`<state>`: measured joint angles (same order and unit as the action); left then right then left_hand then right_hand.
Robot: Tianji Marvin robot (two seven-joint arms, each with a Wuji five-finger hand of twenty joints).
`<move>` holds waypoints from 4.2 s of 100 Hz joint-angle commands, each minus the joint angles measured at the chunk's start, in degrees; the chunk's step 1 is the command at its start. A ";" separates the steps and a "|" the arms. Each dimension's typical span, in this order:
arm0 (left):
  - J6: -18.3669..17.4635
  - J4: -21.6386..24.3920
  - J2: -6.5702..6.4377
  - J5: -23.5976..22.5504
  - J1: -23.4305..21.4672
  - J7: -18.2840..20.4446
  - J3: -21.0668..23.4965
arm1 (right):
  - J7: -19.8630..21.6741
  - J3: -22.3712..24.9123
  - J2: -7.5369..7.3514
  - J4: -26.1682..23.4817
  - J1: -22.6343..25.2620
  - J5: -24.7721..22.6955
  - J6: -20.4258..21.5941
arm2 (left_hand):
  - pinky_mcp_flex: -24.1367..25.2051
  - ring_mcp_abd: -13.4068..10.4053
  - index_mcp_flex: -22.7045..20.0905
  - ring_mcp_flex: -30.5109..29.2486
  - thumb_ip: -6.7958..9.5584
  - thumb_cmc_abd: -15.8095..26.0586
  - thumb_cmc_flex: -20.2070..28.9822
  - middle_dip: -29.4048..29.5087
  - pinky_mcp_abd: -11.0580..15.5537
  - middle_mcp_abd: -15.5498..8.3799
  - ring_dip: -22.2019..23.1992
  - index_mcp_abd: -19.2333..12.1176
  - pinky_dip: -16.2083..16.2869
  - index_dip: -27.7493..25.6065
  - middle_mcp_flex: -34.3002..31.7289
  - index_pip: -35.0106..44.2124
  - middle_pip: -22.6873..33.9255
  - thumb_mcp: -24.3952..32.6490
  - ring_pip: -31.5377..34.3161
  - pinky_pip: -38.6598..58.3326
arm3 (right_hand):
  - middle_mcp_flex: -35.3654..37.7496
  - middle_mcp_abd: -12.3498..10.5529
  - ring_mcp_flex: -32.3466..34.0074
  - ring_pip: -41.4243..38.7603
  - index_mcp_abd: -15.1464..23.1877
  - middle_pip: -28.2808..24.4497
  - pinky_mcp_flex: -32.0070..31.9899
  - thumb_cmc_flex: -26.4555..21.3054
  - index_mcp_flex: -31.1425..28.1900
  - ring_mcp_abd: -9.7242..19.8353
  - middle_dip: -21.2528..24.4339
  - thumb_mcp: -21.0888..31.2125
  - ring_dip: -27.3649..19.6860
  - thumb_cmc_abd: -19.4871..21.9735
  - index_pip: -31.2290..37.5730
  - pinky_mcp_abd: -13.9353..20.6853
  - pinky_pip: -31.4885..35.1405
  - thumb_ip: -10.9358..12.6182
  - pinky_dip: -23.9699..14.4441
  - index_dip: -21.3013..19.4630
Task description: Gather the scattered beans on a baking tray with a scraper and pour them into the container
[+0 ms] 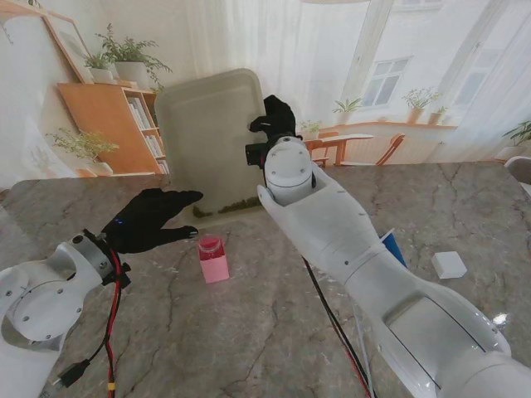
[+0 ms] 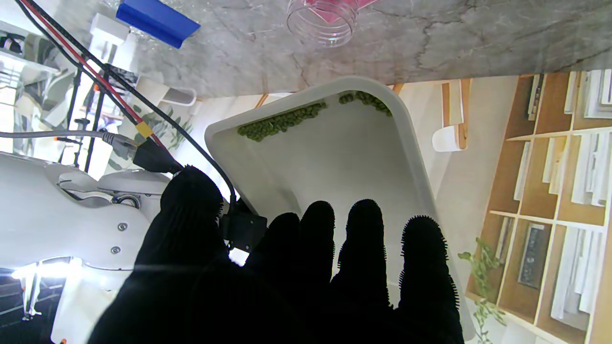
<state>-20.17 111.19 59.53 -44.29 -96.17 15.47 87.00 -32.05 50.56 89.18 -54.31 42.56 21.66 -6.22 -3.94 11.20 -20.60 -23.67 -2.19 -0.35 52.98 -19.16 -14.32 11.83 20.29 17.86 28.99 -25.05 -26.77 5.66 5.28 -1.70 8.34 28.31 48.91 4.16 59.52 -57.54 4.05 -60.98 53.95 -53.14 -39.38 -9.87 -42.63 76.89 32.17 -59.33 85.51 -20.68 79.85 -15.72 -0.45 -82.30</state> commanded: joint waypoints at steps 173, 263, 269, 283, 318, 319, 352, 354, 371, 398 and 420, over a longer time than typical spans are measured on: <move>4.24 -1.87 0.11 -0.25 1.00 -0.28 -2.39 | 9.70 -1.54 -2.96 -0.53 -1.78 -6.45 6.29 | 0.07 0.21 -1.00 -0.31 0.13 4.01 1.14 -0.72 -1.13 -1.33 -0.12 -0.37 1.38 -0.03 -0.62 0.01 -0.34 -0.63 0.50 -1.45 | 2.54 -9.72 1.16 -5.65 2.06 -6.66 3.42 -9.69 -0.40 3.94 -3.50 8.31 1.21 0.71 1.91 3.35 9.89 1.50 -1.77 -2.19; 4.22 -2.08 0.22 -0.29 0.03 -1.01 -1.86 | 12.06 -3.87 -2.96 0.43 -3.23 -8.48 10.18 | 0.07 0.24 -1.01 -0.32 0.11 4.01 1.02 -0.74 -1.12 -1.39 -0.12 -0.44 1.38 -0.02 -0.62 0.00 -0.36 -0.71 0.49 -1.44 | 2.79 -10.03 1.57 -5.03 2.49 -6.26 3.64 -9.52 -0.56 4.27 -3.75 8.18 1.74 0.92 1.91 3.68 9.58 1.80 -2.12 -2.11; 4.18 -2.05 0.23 -0.33 -0.06 -1.07 -1.78 | 11.98 -4.03 -2.92 0.30 -3.18 -8.51 10.37 | 0.07 0.31 -1.02 -0.38 0.11 3.98 1.05 -0.74 -1.17 -1.31 -0.11 -0.40 1.39 -0.02 -0.66 0.01 -0.34 -0.70 0.51 -1.44 | 2.79 -10.03 1.59 -4.98 2.46 -6.25 3.71 -9.52 -0.53 4.17 -3.77 8.20 1.79 0.92 1.90 3.68 9.57 1.81 -2.14 -2.10; 4.20 -1.87 0.28 -0.47 -0.52 -1.37 -1.54 | 11.88 -4.43 -2.84 -0.06 -3.09 -8.64 10.86 | 0.08 0.26 -1.05 -0.40 0.11 3.97 1.02 -0.75 -1.28 -1.39 -0.11 -0.48 1.40 -0.03 -0.72 0.02 -0.32 -0.72 0.52 -1.43 | 2.77 -9.86 1.60 -4.93 2.38 -6.18 3.81 -9.54 -0.52 4.14 -3.77 8.21 1.88 0.85 1.90 3.61 9.57 1.81 -2.17 -2.09; 4.27 -1.33 0.29 -0.69 -1.94 -1.40 -0.90 | 12.48 -5.11 -2.99 -0.17 -3.21 -9.57 11.37 | 0.04 0.24 -1.06 -0.38 0.12 3.95 1.04 -0.73 -1.17 -1.38 -0.11 -0.42 1.40 -0.02 -0.62 0.01 -0.37 -0.68 0.51 -1.49 | 2.86 -9.65 1.75 -4.86 2.33 -6.05 3.95 -9.50 -0.68 4.06 -3.83 8.37 2.02 0.67 1.94 3.51 9.60 1.74 -2.19 -2.02; 4.26 -1.32 0.29 -0.69 -1.95 -1.39 -0.90 | 12.48 -5.11 -2.99 -0.15 -3.20 -9.58 11.38 | 0.02 0.23 -1.07 -0.43 0.11 3.93 1.05 -0.73 -1.18 -1.34 -0.10 -0.42 1.40 -0.02 -0.65 0.02 -0.36 -0.68 0.53 -1.47 | 2.86 -9.65 1.75 -4.86 2.33 -6.05 3.95 -9.50 -0.68 4.04 -3.83 8.37 2.03 0.68 1.94 3.51 9.60 1.73 -2.19 -2.02; 4.05 -1.17 0.34 -1.02 -2.41 -1.78 -0.76 | 12.03 -5.45 -3.31 -0.74 -2.90 -11.10 13.16 | 0.01 0.32 -1.09 -0.40 0.12 3.99 1.08 -0.74 -1.19 -1.27 -0.10 -0.46 1.44 -0.02 -0.73 0.02 -0.33 -0.65 0.52 -1.44 | 2.87 -9.65 1.78 -4.89 2.39 -6.01 4.01 -9.51 -0.64 4.02 -3.89 8.38 2.17 0.63 1.94 3.50 9.65 1.74 -2.23 -1.98; 4.03 -1.18 0.33 -1.01 -2.42 -1.75 -0.78 | 12.00 -5.46 -3.35 -0.86 -2.84 -11.17 13.20 | 0.05 0.30 -1.03 -0.36 0.10 3.96 0.96 -0.74 -1.18 -1.29 -0.11 -0.43 1.43 -0.01 -0.71 0.00 -0.34 -0.73 0.50 -1.46 | 2.87 -9.65 1.77 -4.89 2.38 -6.00 4.01 -9.52 -0.65 4.01 -3.89 8.39 2.17 0.62 1.94 3.50 9.65 1.74 -2.23 -1.98; 3.78 -1.13 0.31 -0.92 -2.56 -1.66 -0.81 | 11.98 -5.67 -3.68 -1.49 -2.51 -12.14 13.97 | 0.06 0.30 -1.10 -0.40 0.11 3.91 0.98 -0.73 -1.34 -1.29 -0.11 -0.41 1.44 -0.01 -0.70 0.03 -0.35 -0.69 0.50 -1.47 | 2.88 -9.65 1.76 -4.88 2.36 -5.99 4.03 -9.51 -0.65 3.94 -3.90 8.40 2.17 0.61 1.94 3.50 9.64 1.71 -2.21 -1.97; 3.63 -0.89 0.34 -1.26 -3.07 -1.98 -0.77 | 12.04 -5.97 -3.78 -1.72 -2.19 -12.55 15.01 | 0.00 0.31 -1.10 -0.40 0.11 3.87 1.01 -0.73 -1.32 -1.33 -0.12 -0.46 1.48 -0.01 -0.73 0.03 -0.34 -0.70 0.50 -1.45 | 2.88 -9.65 1.81 -4.83 2.29 -5.99 4.06 -9.54 -0.65 3.90 -3.91 8.43 2.12 0.56 1.94 3.43 9.65 1.68 -2.14 -1.96; 3.87 -0.89 0.37 -1.44 -3.35 -2.12 -0.79 | 12.02 -6.17 -3.83 -1.44 -2.25 -13.16 15.99 | 0.04 0.29 -1.10 -0.40 0.11 3.91 1.07 -0.73 -1.29 -1.38 -0.12 -0.48 1.48 -0.01 -0.72 0.02 -0.34 -0.69 0.50 -1.47 | 2.88 -9.65 1.82 -4.87 2.27 -5.98 4.08 -9.53 -0.66 3.87 -3.92 8.41 2.12 0.56 1.95 3.40 9.68 1.66 -2.11 -1.94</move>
<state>-16.41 110.15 59.70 -45.72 -99.16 13.46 86.38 -20.60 44.18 85.21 -55.21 40.84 8.39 9.07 -3.94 11.20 -20.60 -23.67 -2.19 0.77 52.98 -19.16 -14.33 11.84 20.29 17.85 29.01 -25.05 -26.77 5.66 5.28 -1.68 8.34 27.89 48.99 4.15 59.52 -57.80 4.85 -61.04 53.93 -53.18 -39.45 -9.93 -43.32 76.89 32.10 -59.59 85.51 -20.78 80.25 -15.74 -0.45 -82.30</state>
